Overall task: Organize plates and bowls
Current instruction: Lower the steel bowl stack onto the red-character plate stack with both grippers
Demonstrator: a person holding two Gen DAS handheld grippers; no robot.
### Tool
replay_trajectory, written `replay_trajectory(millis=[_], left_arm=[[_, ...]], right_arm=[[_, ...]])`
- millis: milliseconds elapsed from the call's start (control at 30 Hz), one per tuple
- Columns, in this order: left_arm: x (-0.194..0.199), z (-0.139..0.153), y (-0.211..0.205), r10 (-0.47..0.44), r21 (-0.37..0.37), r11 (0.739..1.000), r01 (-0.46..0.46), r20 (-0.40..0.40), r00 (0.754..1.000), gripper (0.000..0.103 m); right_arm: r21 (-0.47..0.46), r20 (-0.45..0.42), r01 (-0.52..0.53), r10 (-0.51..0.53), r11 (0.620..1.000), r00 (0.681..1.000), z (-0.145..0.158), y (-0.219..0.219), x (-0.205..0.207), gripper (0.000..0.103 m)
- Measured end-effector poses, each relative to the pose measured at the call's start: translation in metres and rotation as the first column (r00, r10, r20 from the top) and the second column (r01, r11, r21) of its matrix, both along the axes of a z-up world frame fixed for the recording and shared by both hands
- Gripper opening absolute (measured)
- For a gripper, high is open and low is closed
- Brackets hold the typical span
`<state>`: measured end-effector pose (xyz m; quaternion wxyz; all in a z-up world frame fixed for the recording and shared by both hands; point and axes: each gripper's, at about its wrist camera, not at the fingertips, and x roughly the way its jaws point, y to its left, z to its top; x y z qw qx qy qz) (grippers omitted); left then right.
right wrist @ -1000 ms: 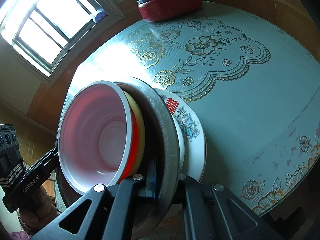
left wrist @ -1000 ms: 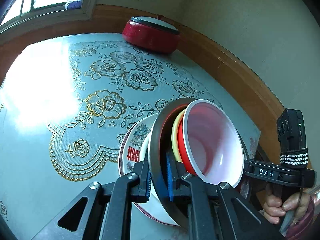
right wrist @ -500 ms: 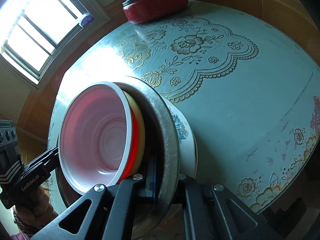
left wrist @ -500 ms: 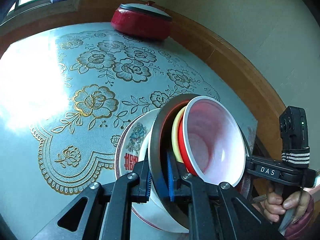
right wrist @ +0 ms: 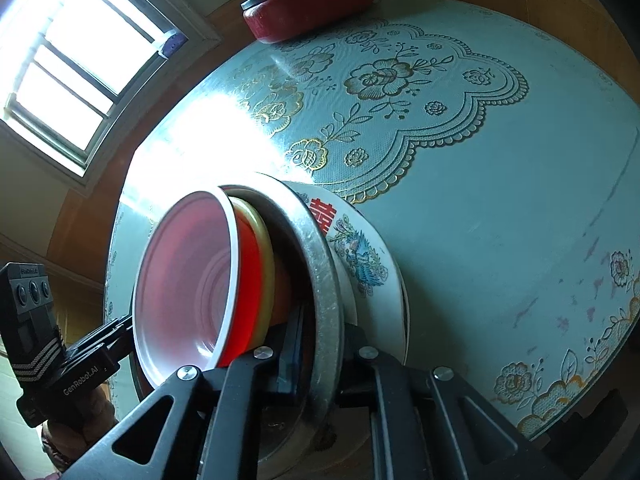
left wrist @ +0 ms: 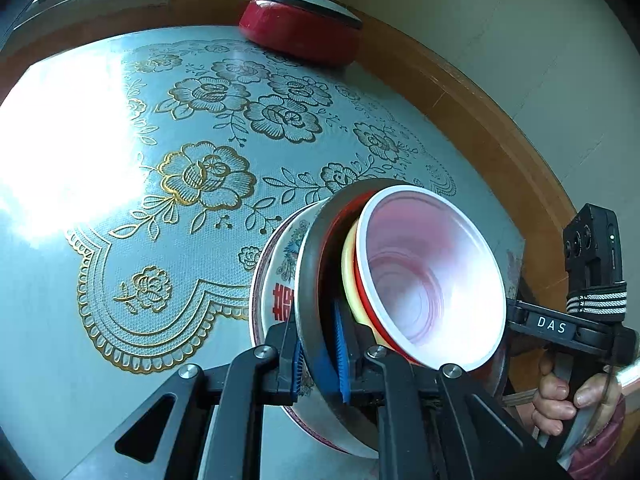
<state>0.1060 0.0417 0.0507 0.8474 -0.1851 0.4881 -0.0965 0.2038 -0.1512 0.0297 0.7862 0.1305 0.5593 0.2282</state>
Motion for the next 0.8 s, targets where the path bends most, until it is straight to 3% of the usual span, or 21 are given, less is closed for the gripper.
replay_trajectory(millis=[167,267,467,600,800], left_arm=[[-0.001,0.0,-0.004,0.0,0.018,1.0,0.0,0.002,1.0,0.014],[-0.002,0.002,-0.004,-0.004,0.015,1.0,0.004,0.009,1.0,0.015],[-0.003,0.003,-0.004,-0.013,0.022,1.0,0.012,0.013,1.0,0.015],[-0.005,0.005,-0.006,-0.017,0.032,0.999,0.016,0.029,0.999,0.016],[-0.009,0.005,-0.007,-0.007,0.065,0.998,0.004,0.048,0.999,0.017]], right_arm=[[0.047,0.015,0.016,-0.016,0.999,1.0,0.006,-0.01,-0.008,0.014],[0.025,0.048,0.037,-0.038,0.999,0.998,0.014,-0.016,-0.015,0.022],[0.047,0.065,0.071,-0.074,0.996,0.995,0.019,-0.033,-0.026,0.022],[0.037,0.09,0.03,-0.033,0.999,0.995,0.02,-0.026,-0.035,0.012],[0.003,0.114,0.044,-0.044,0.999,0.993,0.019,-0.019,-0.034,0.012]])
